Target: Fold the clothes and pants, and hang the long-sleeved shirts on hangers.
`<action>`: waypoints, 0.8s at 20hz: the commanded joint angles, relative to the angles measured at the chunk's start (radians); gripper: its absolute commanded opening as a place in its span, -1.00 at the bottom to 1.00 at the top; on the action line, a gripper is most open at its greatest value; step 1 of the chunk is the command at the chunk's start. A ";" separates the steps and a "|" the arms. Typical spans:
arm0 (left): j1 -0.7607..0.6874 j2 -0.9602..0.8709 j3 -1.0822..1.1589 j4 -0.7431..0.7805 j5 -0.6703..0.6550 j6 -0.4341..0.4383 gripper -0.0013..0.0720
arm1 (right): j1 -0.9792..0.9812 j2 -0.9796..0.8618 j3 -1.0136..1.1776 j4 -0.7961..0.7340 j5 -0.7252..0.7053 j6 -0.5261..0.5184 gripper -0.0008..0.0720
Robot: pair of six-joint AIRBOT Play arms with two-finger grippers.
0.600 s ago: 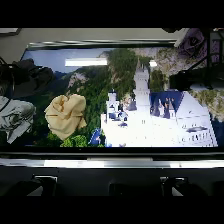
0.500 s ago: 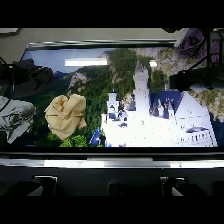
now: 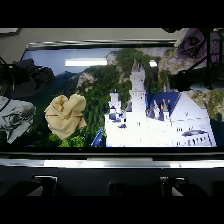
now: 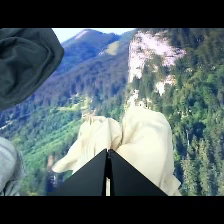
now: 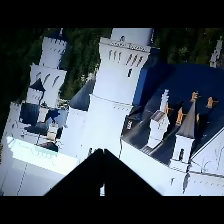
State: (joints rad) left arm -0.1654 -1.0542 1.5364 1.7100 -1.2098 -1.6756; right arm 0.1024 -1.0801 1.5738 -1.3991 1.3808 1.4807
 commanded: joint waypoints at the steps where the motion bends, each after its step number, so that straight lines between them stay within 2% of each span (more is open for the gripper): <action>1: 0.001 0.001 0.001 0.000 0.000 0.000 -0.92 | 0.001 0.001 0.000 0.000 0.000 0.000 -0.90; 10: 0.001 0.001 0.001 -0.001 0.000 0.000 -0.92 | 0.001 0.001 0.000 0.000 -0.011 0.000 -0.90; 12: 0.000 0.002 0.001 -0.044 -0.017 0.000 -0.92 | 0.001 0.001 0.000 0.000 -0.011 0.000 -0.90; 13: 0.000 0.002 0.001 -0.073 -0.041 0.000 -0.82 | 0.001 0.001 0.000 0.000 -0.011 0.000 -0.90; 14: 0.000 -0.003 0.001 -0.076 -0.038 -0.002 -0.34 | 0.001 0.001 0.000 0.000 -0.011 0.000 -0.90; 15: 0.000 -0.011 0.000 -0.076 -0.060 -0.026 1.00 | 0.001 0.001 0.000 0.000 -0.011 0.000 -0.90; 16: 0.000 -0.027 0.000 -0.076 -0.099 -0.062 1.00 | 0.001 0.001 0.000 0.000 -0.011 0.000 -0.90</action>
State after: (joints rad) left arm -0.1654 -1.0626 1.5364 1.6573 -1.2480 -1.6890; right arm 0.1024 -1.0801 1.5738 -1.3994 1.3712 1.4807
